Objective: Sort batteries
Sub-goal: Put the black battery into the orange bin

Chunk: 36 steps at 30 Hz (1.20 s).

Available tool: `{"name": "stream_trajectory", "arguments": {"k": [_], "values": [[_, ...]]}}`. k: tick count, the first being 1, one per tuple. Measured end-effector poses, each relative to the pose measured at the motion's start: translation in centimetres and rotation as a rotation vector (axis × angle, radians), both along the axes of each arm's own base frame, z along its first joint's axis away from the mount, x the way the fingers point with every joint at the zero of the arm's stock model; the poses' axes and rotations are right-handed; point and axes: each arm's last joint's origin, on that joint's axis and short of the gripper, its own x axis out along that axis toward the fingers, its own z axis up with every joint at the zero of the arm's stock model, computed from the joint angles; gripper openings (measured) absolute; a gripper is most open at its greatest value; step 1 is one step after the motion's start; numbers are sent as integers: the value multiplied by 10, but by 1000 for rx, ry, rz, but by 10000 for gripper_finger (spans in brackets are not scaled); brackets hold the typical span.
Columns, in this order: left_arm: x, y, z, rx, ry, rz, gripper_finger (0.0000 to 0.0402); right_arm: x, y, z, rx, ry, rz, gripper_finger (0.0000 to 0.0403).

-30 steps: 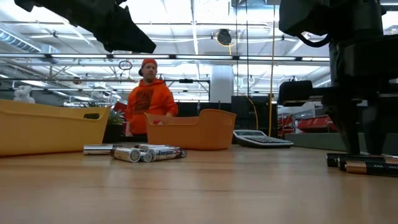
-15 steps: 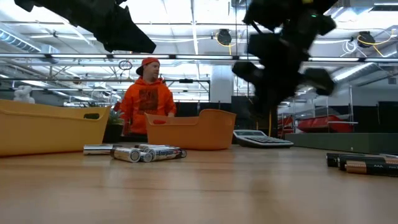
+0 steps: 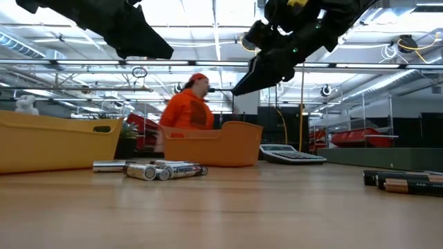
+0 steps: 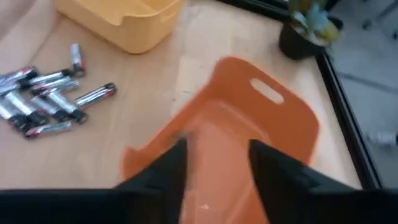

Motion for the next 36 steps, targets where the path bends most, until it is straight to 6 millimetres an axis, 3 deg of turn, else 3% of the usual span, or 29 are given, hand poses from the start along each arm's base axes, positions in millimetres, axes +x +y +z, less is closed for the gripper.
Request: {"name": "stream_trajectory", "arguments": {"k": [4, 7, 15, 20, 28, 36], "values": [[0, 0, 0, 6, 3, -2, 120, -6, -1, -6, 35, 79, 9, 242], [0, 0, -1, 3, 12, -1, 120, -19, 14, -10, 91, 213, 249, 259], [-1, 2, -3, 30, 37, -2, 120, -46, 75, -32, -97, 614, 564, 232], [0, 7, -2, 29, 31, 19, 120, -55, 100, -35, -175, 692, 678, 212], [1, 9, -2, 19, 32, 11, 120, -69, 125, -37, -223, 781, 825, 185], [1, 9, -2, 18, 30, 10, 120, -75, 139, -45, -264, 776, 859, 180]]}}
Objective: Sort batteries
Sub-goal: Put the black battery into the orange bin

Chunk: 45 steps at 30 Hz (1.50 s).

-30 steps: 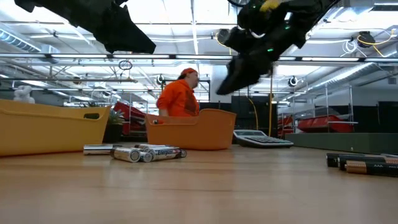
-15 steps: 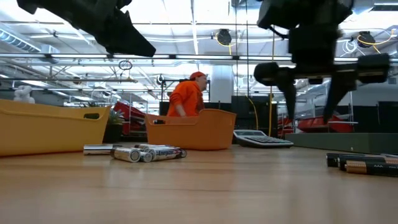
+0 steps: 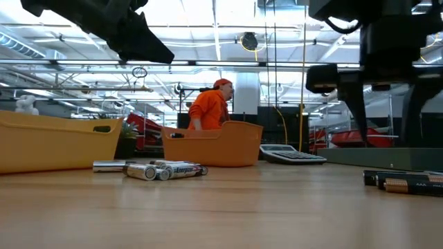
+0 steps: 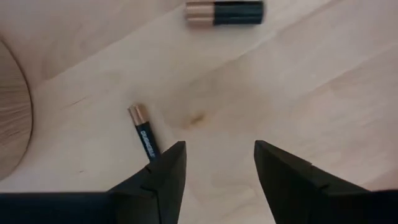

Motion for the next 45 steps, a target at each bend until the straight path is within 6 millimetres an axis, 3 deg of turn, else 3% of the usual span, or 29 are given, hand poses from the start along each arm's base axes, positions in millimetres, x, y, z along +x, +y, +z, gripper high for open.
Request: {"name": "stream_trajectory", "arguments": {"k": [10, 25, 29, 35, 40, 45], "values": [[0, -1, 0, -4, 4, -12, 120, -15, 24, -8, -25, 27, 15, 180], [0, -1, 0, -9, 5, -25, 120, -31, 23, -34, -67, 37, -3, 174], [0, -1, 0, -9, 6, -27, 120, -30, 23, -36, -60, 7, -5, 136], [0, -1, 0, -5, 8, -29, 120, -23, 22, -44, -49, 21, -19, 20], [0, -1, -1, -4, 12, -29, 120, -19, 19, -52, -55, 60, -67, 21], [0, -1, -1, -3, 14, -29, 120, -2, 10, -39, -76, -29, -131, 6]]}}
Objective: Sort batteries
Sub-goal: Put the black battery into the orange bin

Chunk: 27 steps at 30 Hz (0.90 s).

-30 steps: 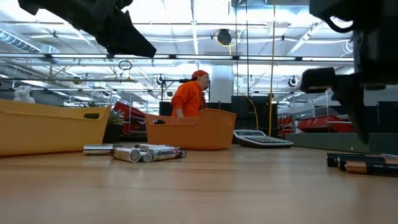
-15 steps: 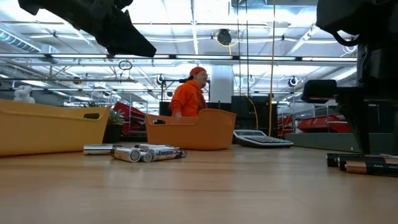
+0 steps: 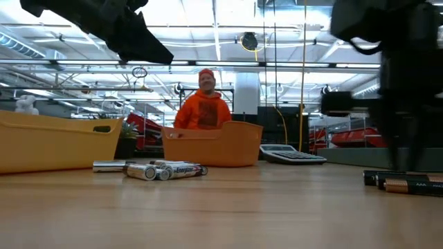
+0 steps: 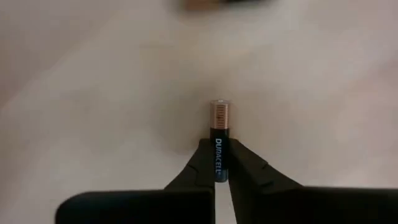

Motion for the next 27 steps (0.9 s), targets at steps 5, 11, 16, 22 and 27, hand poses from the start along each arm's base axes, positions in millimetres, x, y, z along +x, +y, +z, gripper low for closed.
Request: {"name": "stream_trajectory", "arguments": {"k": [5, 11, 16, 22, 27], "values": [[0, 0, 0, -1, -2, 0, 120, 19, -20, 24, -92, -143, -95, 4], [0, 0, 0, -8, 0, -2, 120, 55, -56, 54, -45, -426, -281, 4], [0, 0, 0, -8, -4, -2, 120, 79, -100, 77, 39, -751, -498, 6], [0, 0, 0, -33, -12, 11, 120, 87, -141, 85, 119, -835, -645, 9], [0, 0, 0, -61, -22, 28, 120, 100, -150, 84, 143, -808, -666, 40]]}}
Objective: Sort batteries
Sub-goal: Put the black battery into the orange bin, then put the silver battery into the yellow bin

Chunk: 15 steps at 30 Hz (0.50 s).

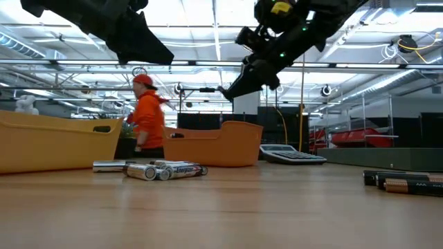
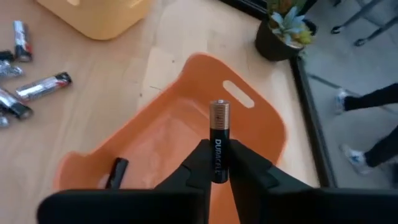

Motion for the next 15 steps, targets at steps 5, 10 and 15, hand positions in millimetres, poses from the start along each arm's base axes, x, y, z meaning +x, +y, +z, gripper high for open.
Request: {"name": "stream_trajectory", "arguments": {"k": [5, 10, 15], "values": [[0, -2, -1, -62, 4, -34, 120, 12, -5, 4, 64, -2, 5, 90], [-3, -4, -8, -141, 69, -75, 120, 13, -9, 2, 83, 38, -27, 145], [-8, -14, -15, -179, 161, -171, 123, -1, 1, 20, 111, 106, 14, 179]]}}
